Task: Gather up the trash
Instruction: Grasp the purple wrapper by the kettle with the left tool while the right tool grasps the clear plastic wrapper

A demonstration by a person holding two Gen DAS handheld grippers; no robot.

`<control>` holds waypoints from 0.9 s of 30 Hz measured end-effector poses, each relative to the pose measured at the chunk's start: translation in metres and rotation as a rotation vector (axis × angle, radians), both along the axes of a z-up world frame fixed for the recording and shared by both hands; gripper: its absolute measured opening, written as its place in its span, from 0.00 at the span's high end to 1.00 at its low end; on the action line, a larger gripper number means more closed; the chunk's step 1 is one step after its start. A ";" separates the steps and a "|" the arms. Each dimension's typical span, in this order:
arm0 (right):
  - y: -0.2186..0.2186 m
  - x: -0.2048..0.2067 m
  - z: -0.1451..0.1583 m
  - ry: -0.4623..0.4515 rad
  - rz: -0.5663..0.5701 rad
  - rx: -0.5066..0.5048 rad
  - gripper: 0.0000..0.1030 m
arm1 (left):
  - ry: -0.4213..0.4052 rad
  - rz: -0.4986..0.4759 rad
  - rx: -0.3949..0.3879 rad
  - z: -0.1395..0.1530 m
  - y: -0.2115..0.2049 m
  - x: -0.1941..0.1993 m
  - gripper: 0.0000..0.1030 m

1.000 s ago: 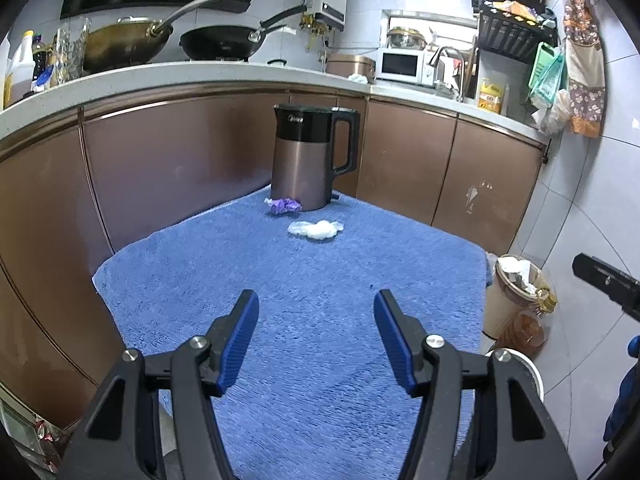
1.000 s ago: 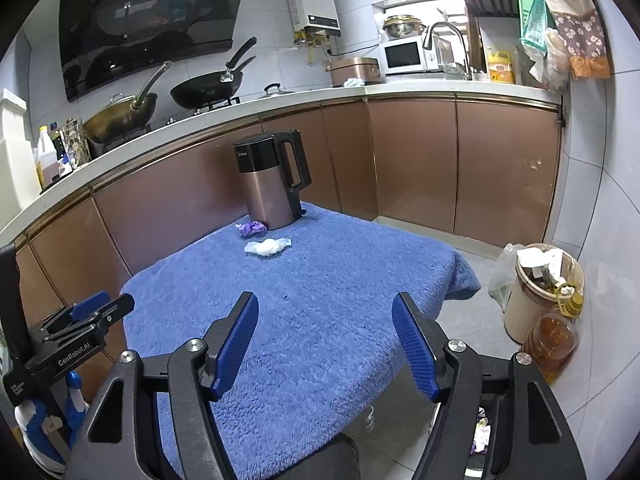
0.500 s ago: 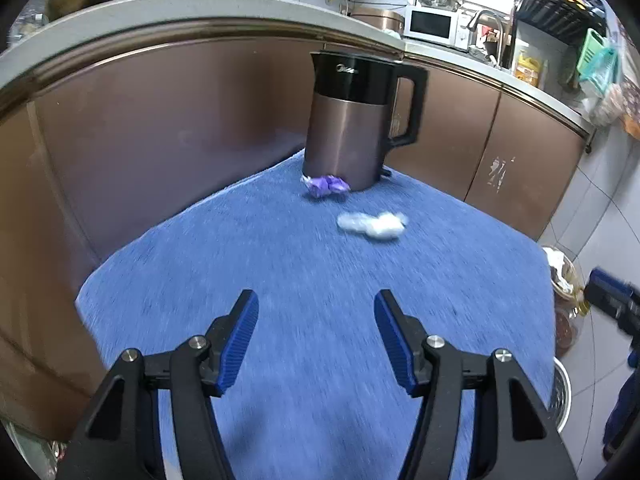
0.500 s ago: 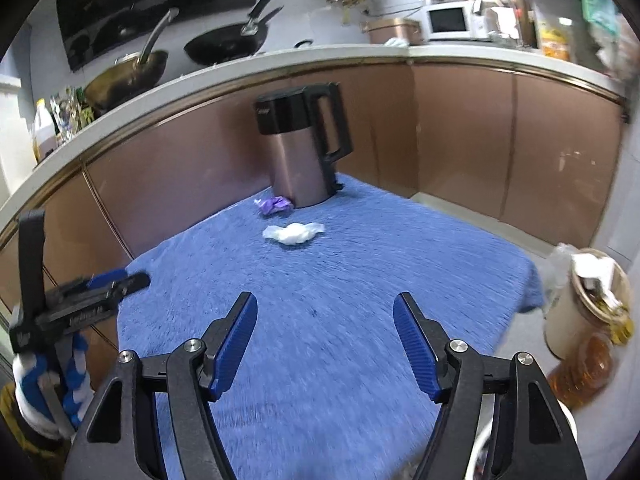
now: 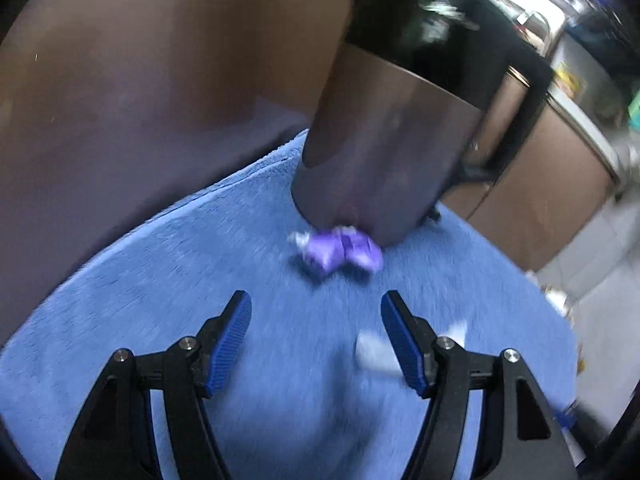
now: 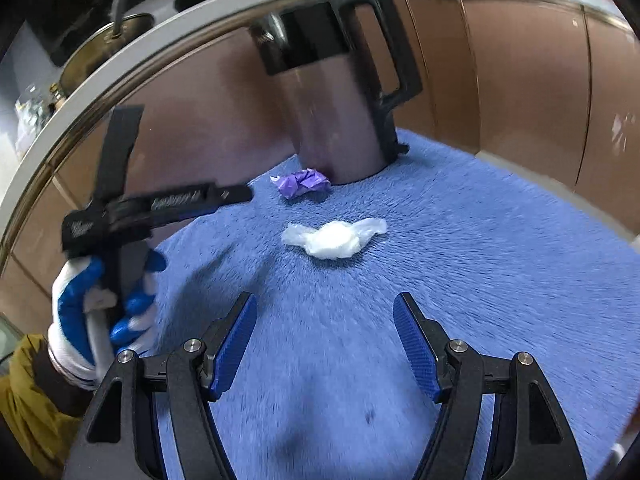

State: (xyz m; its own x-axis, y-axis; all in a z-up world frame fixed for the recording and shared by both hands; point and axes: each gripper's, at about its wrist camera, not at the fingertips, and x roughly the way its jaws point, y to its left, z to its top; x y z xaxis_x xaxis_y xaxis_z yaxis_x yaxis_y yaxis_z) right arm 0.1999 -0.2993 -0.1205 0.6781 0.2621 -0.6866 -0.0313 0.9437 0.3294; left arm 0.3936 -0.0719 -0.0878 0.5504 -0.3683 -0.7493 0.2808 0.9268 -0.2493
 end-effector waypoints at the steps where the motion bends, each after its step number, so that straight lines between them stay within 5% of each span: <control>1: 0.000 0.007 -0.005 0.009 -0.006 0.012 0.32 | 0.010 0.010 -0.017 -0.003 -0.001 0.008 0.36; 16: -0.012 0.091 -0.048 0.078 -0.097 0.184 0.32 | 0.095 0.035 -0.076 -0.049 -0.017 0.067 0.37; 19: -0.008 0.101 -0.052 0.086 -0.103 0.191 0.33 | 0.084 0.015 -0.086 -0.050 -0.015 0.063 0.47; 21: -0.004 0.107 -0.051 0.085 -0.100 0.175 0.42 | 0.095 -0.020 -0.113 -0.051 -0.014 0.059 0.62; 27: 0.005 0.109 -0.054 0.096 -0.050 0.165 0.65 | 0.075 -0.064 -0.096 -0.050 -0.016 0.033 0.65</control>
State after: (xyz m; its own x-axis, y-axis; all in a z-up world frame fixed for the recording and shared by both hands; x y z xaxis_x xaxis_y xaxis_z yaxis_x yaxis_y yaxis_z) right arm 0.3087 -0.2940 -0.1744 0.6268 0.3443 -0.6989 0.0529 0.8762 0.4790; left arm 0.4270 -0.0875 -0.1375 0.4672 -0.4732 -0.7469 0.3161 0.8783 -0.3587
